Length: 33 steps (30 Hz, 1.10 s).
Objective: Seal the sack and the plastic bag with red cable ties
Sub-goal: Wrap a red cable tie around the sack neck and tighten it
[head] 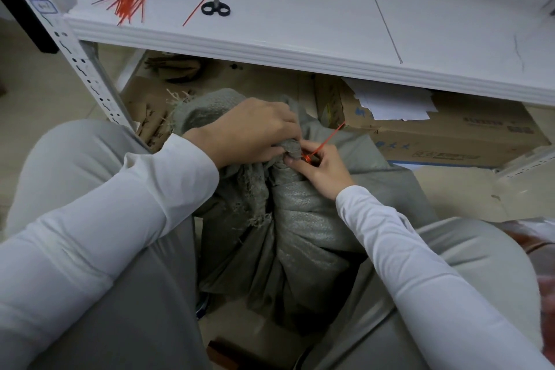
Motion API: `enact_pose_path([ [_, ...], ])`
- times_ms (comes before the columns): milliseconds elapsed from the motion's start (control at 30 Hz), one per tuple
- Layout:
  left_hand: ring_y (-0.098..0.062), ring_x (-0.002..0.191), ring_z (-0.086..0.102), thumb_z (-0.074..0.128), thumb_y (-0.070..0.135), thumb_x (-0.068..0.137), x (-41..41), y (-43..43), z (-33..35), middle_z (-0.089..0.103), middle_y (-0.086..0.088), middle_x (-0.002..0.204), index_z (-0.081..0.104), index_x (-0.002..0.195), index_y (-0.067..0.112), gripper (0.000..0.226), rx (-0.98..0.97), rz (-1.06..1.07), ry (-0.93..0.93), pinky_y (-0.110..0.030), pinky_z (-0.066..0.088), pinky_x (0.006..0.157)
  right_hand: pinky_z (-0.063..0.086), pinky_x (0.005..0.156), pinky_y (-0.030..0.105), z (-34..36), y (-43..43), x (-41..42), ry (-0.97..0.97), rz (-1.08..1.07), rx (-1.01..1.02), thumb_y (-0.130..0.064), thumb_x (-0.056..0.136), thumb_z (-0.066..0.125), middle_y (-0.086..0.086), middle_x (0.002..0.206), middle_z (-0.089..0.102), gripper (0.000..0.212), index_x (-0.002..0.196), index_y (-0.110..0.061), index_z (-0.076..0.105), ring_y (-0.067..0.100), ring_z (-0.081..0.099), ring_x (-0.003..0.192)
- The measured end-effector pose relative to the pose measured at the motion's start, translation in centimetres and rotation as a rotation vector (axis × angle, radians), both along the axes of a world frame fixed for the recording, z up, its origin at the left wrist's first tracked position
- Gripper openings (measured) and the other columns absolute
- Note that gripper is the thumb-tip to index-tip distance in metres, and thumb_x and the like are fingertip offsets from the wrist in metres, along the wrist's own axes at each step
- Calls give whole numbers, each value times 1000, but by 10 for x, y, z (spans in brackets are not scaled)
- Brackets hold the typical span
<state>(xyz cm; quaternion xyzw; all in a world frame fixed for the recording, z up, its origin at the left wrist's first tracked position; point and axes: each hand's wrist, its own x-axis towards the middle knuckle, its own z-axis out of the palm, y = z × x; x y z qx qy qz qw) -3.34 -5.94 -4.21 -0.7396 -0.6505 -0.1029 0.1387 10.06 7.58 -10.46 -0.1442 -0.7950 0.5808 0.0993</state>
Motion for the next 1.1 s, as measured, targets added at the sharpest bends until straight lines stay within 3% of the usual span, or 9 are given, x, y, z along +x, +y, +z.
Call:
enact_pose_path([
  [100, -26, 79, 63, 44, 26, 72, -1, 0, 1, 65, -1, 79, 68, 84, 13, 30, -9, 16, 19, -35, 50, 51, 39, 68, 6, -1, -1, 1, -12, 4, 6, -1, 87, 65, -28, 65, 64, 21, 108, -4, 67, -12, 56, 66],
  [200, -26, 79, 63, 45, 24, 72, -3, 1, 0, 65, -2, 79, 67, 83, 12, 28, -10, 44, 13, -36, 50, 53, 38, 67, 0, -1, -3, 2, 7, 9, -12, 3, 86, 65, -29, 59, 60, 27, 112, -6, 63, -18, 55, 64],
  [367, -27, 76, 64, 47, 24, 72, -3, -1, -3, 66, -2, 80, 69, 87, 13, 28, 13, 87, -31, -34, 50, 53, 37, 68, -4, -1, -5, 4, 9, -14, -52, 3, 84, 67, -19, 82, 58, 39, 111, -21, 54, -26, 54, 67],
  [567, -26, 88, 64, 52, 28, 74, -5, 1, -8, 67, 0, 91, 68, 97, 20, 29, 30, 336, -302, -37, 50, 66, 40, 82, 4, 2, -4, 2, -81, -36, 19, -21, 82, 75, -16, 99, 66, 39, 119, -16, 65, -12, 58, 89],
  [633, -26, 90, 63, 58, 23, 76, -7, 0, -10, 66, -1, 94, 67, 100, 19, 26, -4, 328, -318, -36, 48, 69, 38, 92, 3, 3, 4, 5, -125, -29, -2, -27, 92, 62, -13, 111, 63, 36, 125, -13, 62, -5, 56, 103],
  [700, -26, 96, 61, 65, 20, 78, -12, -2, -13, 65, -1, 103, 64, 105, 20, 28, -91, 360, -325, -33, 45, 72, 40, 97, 16, 0, 13, 9, -137, -79, -67, -28, 100, 46, -4, 117, 66, 33, 119, -12, 67, 2, 58, 104],
  [833, -22, 103, 58, 71, 48, 74, -18, -5, -21, 62, 2, 112, 58, 112, 25, 46, -346, 372, -376, -36, 48, 81, 50, 78, 29, -4, 18, 15, -87, -189, -194, -16, 99, 48, 3, 99, 72, 24, 104, -9, 71, 8, 65, 92],
  [933, -18, 104, 53, 53, 78, 65, -5, -3, -25, 61, 6, 109, 61, 111, 28, 69, -348, 354, -303, -33, 41, 87, 50, 75, 15, -4, 19, 18, -24, -255, -208, -7, 93, 58, 2, 82, 71, 17, 101, 1, 71, -1, 66, 75],
  [1100, -17, 102, 55, 59, 61, 80, 25, 15, -37, 69, 8, 96, 71, 96, 29, 38, -116, 418, -336, -33, 35, 86, 53, 66, 16, -2, 13, 12, 19, -321, -178, -2, 92, 58, 6, 72, 70, 15, 93, 7, 70, 4, 66, 62],
])
